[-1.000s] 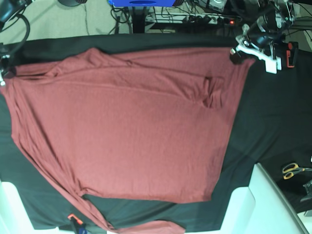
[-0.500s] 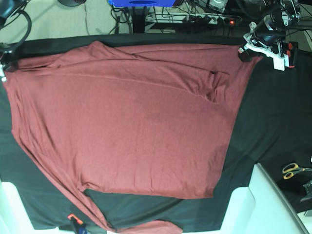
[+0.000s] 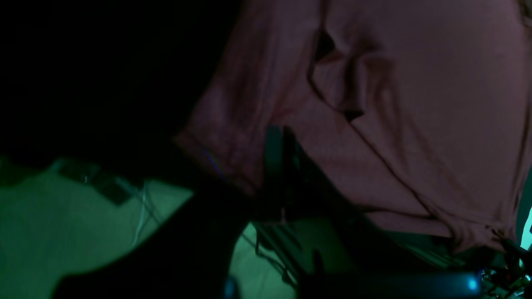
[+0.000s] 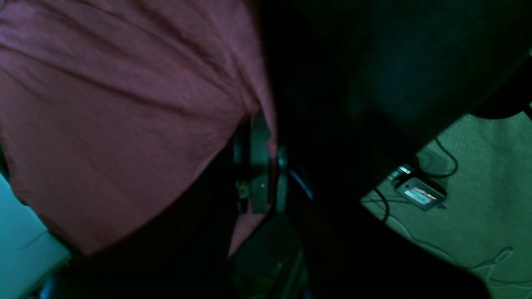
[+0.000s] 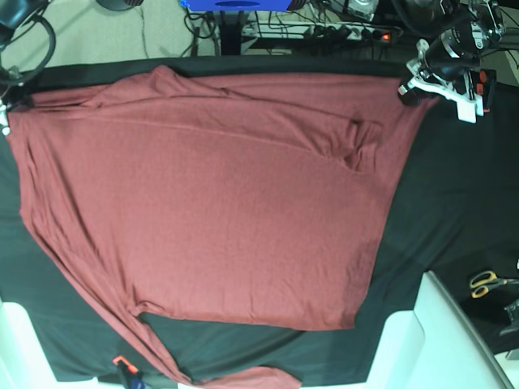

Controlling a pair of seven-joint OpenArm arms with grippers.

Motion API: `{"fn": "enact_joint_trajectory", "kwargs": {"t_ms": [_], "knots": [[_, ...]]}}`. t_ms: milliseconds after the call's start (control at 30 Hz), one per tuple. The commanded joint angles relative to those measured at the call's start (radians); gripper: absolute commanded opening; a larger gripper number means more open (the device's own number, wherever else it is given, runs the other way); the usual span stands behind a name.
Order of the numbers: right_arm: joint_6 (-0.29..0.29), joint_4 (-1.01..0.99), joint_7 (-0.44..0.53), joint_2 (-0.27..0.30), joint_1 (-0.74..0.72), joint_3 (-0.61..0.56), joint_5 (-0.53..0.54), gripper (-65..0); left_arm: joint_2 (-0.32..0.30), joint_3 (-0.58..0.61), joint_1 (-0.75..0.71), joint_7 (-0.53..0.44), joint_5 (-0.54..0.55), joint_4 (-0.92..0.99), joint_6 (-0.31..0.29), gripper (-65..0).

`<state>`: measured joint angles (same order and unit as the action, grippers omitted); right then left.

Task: Fold the T-shirt properly
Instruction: 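Pull the shirt edge toward the robot with both grippers, then hold the shirt edge with both grippers and lift it slightly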

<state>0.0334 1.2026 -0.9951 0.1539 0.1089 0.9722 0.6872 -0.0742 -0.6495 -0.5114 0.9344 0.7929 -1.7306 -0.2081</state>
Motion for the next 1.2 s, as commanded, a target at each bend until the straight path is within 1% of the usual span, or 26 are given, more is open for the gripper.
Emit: {"fn": "enact_joint_trajectory", "kwargs": {"t_ms": [0, 67, 200, 333, 433, 467, 533, 633, 700, 767, 933, 1167], "knots": [[-0.005, 0.020, 0.009, 0.023, -0.011, 0.001, 0.009, -64.8, -0.011, -0.010, 0.013, -0.018, 0.013, -0.018, 0.006, -65.0], [-0.048, 0.032, -0.012, 0.025, -0.015, 0.000, 0.009, -64.8, -0.011, -0.010, 0.026, -0.012, 0.013, -0.013, 0.008, -65.0], [-0.151, 0.081, -0.006, 0.025, -0.024, -0.105, 0.009, -64.8, -0.009, -0.011, 0.063, 0.054, 0.012, -0.009, 0.008, -65.0], [-0.238, 0.099, -0.006, 0.025, -0.048, -0.161, 0.009, -64.7, 0.006, -0.013, 0.098, 0.065, 0.009, 0.019, 0.011, -65.0], [-0.310, 0.092, -0.006, 0.026, -0.062, -0.206, 0.009, -64.7, 0.006, -0.011, 0.118, 0.065, 0.010, 0.044, 0.071, -65.0], [-0.323, 0.092, -0.005, 0.029, -0.067, -0.223, 0.009, -64.7, 0.006, -0.011, 0.125, 0.065, 0.010, 0.050, 0.074, -65.0], [-0.336, 0.089, -0.006, 0.046, -0.087, -0.256, 0.009, -64.7, 0.006, -0.011, 0.130, 0.065, 0.012, 0.059, 0.074, -65.0], [-0.355, 0.058, -0.005, 0.056, -0.104, -0.278, 0.009, -64.7, 0.006, -0.011, 0.164, 0.082, 0.012, 0.071, 0.074, -65.0], [-0.395, 0.038, -0.005, 0.057, -0.128, -0.284, 0.009, -64.7, 0.004, -0.014, 0.195, 0.122, 0.012, 0.093, 0.074, -65.0], [-0.416, 0.023, 0.000, 0.057, -0.142, -0.289, 0.009, -64.7, 0.007, -0.031, 0.225, 0.143, 0.012, 0.114, 0.074, -65.0], [-0.421, 0.018, 0.029, 0.059, -0.160, -0.292, 0.007, -64.7, 0.009, -0.056, 0.288, 0.183, 0.012, 0.160, 0.074, -65.0], [-0.421, -0.097, 0.031, 0.111, -0.217, -0.290, 0.007, -64.7, 0.007, -0.056, 0.339, 0.186, 0.012, 0.192, 0.074, -65.0]]}}
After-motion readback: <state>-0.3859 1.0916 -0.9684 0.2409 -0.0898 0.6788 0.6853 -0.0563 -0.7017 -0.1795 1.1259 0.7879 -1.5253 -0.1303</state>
